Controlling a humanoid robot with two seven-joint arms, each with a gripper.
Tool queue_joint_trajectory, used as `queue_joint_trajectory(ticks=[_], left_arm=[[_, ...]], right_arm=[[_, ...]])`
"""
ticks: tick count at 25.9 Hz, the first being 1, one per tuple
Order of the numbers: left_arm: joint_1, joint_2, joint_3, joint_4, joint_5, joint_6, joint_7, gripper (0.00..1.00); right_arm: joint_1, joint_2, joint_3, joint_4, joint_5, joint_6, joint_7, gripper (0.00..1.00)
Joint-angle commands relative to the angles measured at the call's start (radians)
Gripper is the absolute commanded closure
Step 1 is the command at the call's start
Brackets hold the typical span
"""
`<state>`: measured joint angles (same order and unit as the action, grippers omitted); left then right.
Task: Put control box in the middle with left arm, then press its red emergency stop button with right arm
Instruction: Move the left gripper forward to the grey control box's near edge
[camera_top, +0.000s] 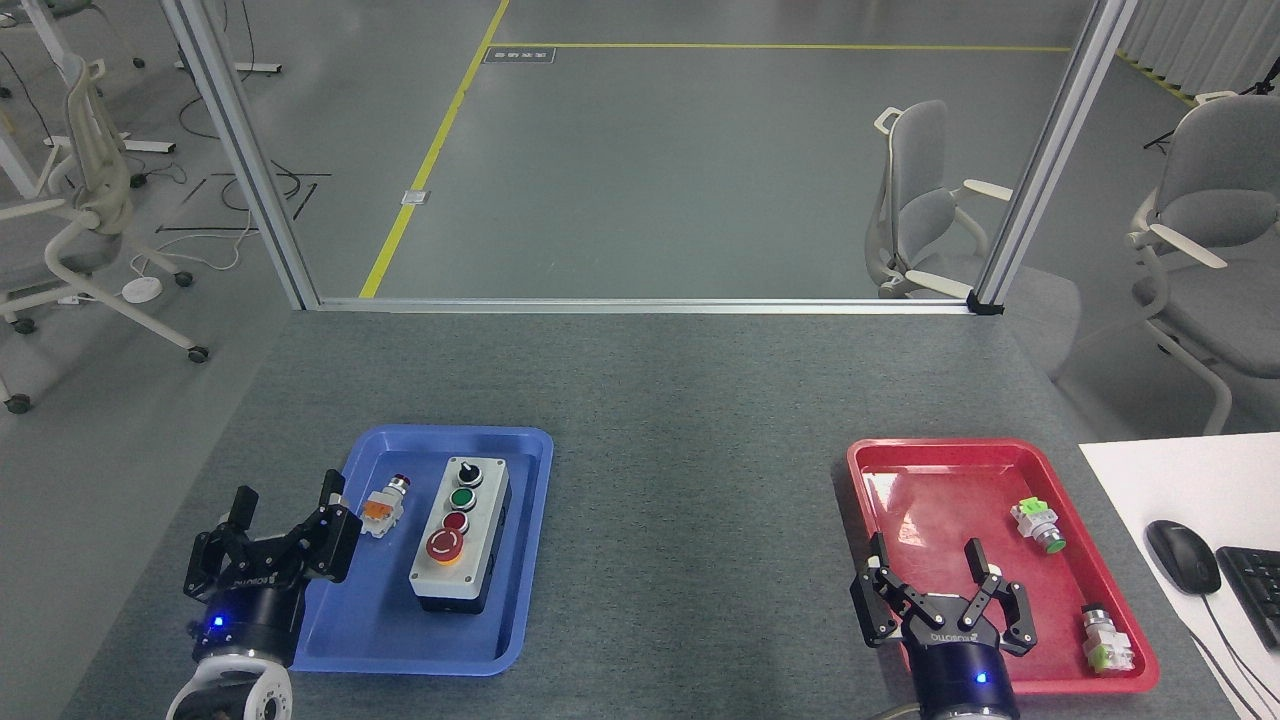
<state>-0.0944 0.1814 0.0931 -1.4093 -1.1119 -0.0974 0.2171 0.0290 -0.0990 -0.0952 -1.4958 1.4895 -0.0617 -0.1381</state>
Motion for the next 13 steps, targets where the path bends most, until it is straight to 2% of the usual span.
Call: queue_joint_trajectory(ticks=[1,4,7,10,13], left_arm=[[0.061,-0.014,-0.009,-0.01,-0.003,-0.004,0.014,0.01],[0.117,-0.077,-0.03,-0.062,-0.026,-0.005,0.025,0.01],[0.168,-0.091,-0.113,-0.094,-0.104,0.015,0.037,0.01],[0.17,-0.122,-0.154,-0.086,-0.218,0.084,0.056,0.01],[0.17,-0.14,-0.179,-0.068,-0.246,0.114,0.056,0.01]], right_arm=[[-0.001,-0.001,0.0,0.0,0.0,-0.001,0.006,0.01],[0.0,-0.004,0.0,0.0,0.0,-0.001,0.006,0.01],[0.0,0.002,0.003,0.0,0.0,-0.001,0.006,0.01],[-0.001,0.004,0.005,0.0,0.002,0.002,0.009,0.01],[-0.001,0.004,0.006,-0.003,0.003,0.002,0.009,0.01]])
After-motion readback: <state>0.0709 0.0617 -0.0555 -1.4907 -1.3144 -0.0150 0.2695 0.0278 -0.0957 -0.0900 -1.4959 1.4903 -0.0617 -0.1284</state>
